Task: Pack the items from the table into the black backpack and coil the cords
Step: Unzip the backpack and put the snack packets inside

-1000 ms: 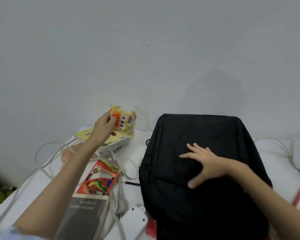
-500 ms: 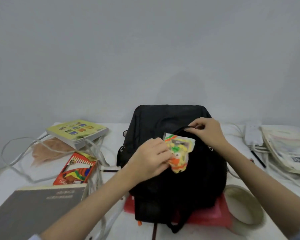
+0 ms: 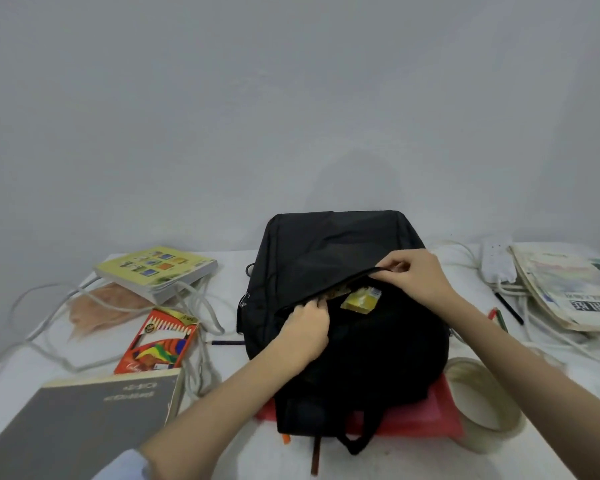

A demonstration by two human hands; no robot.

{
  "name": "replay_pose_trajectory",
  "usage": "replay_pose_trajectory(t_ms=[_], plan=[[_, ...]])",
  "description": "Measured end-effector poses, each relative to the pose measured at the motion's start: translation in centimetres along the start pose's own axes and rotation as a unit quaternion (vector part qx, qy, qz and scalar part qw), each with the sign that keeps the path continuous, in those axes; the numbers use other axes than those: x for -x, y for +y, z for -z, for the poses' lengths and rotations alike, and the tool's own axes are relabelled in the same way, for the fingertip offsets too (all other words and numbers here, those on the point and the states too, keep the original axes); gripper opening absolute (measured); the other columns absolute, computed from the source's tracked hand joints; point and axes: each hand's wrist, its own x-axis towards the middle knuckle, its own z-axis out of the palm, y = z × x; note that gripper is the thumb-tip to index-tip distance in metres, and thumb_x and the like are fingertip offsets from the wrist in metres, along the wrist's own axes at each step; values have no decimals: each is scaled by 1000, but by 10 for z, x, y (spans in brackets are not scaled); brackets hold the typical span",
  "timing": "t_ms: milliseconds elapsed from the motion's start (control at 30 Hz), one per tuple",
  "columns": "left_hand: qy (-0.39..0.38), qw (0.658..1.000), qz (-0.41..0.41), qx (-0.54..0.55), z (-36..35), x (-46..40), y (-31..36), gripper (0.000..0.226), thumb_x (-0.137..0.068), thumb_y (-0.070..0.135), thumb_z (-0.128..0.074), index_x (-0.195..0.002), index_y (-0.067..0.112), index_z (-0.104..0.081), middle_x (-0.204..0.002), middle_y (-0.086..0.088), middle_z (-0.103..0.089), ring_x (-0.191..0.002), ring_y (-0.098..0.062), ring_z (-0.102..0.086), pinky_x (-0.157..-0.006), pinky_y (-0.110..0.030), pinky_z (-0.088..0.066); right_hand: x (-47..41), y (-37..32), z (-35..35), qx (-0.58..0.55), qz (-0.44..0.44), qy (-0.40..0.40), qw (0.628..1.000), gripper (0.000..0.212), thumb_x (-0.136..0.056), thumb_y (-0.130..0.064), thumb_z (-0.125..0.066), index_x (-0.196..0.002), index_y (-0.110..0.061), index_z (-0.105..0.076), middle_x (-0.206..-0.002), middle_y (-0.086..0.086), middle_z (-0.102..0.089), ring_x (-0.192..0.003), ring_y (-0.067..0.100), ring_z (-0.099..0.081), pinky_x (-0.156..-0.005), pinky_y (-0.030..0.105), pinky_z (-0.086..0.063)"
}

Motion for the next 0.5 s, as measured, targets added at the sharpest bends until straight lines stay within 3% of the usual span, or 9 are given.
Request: replay_pose_trajectory(t_ms=[67,133,200,300,367,433,500], plan=[[32,996,-56,67,-1,17,-13,50,-97,14,-42,-145,11,-32,-149,-5,-32,-124,-30,-44,-103,-39,-37,7,11,-2,46,-14,-62,997,10,-73,-19,-78,-70,-23,-70,-73,-8,-68,-67,0,-59,-63,4,-42],[109,976,-97,163,5,39,-35,34,-97,21,-46,-129,18,-56,-133,4,-54,-117,-14,-52,-100,-31,-41,15,24,-8,140,-28,-161,976,9,-75,-24,-77,-81,-24,-72,-86,-5,-67,-86,8,-62,-73,7,-42],[160,960,-67,222,13,63,-65,21,-96,24,-50,-106,19,-67,-105,7,-66,-97,-6,-59,-86,-24,-45,23,31,-14,230,-33,-223,947,23,-78,-34,-74,-98,-23,-71,-103,-2,-61,-101,14,-58,-88,19,-42],[169,953,45,247,13,98,-128,17,-91,36,-55,-85,22,-62,-84,7,-63,-77,-7,-57,-71,-27,-43,30,13,-30,281,-19,-212,936,35,-84,-43,-64,-115,-27,-63,-115,-3,-52,-112,18,-51,-98,35,-41],[101,957,136,236,8,123,-166,44,-76,65,-59,-91,24,-59,-94,6,-62,-87,-12,-58,-78,-32,-47,35,-10,-51,250,35,-163,954,29,-87,-39,-61,-114,-27,-62,-114,-7,-51,-111,18,-49,-97,37,-40],[2,964,175,199,0,149,-190,96,-43,96,-48,-112,30,-52,-123,7,-51,-115,-17,-50,-99,-39,-42,44,-35,-76,158,121,-122,972,18,-87,-32,-62,-103,-25,-66,-104,-12,-55,-103,14,-53,-94,37,-42],[-116,968,173,142,-9,177,-200,137,-23,102,-37,-142,37,-23,-152,12,-13,-142,-18,-14,-115,-49,-19,54,-61,-104,56,186,-166,967,20,-82,-39,-63,-96,-26,-68,-97,-15,-59,-97,8,-57,-90,36,-46]])
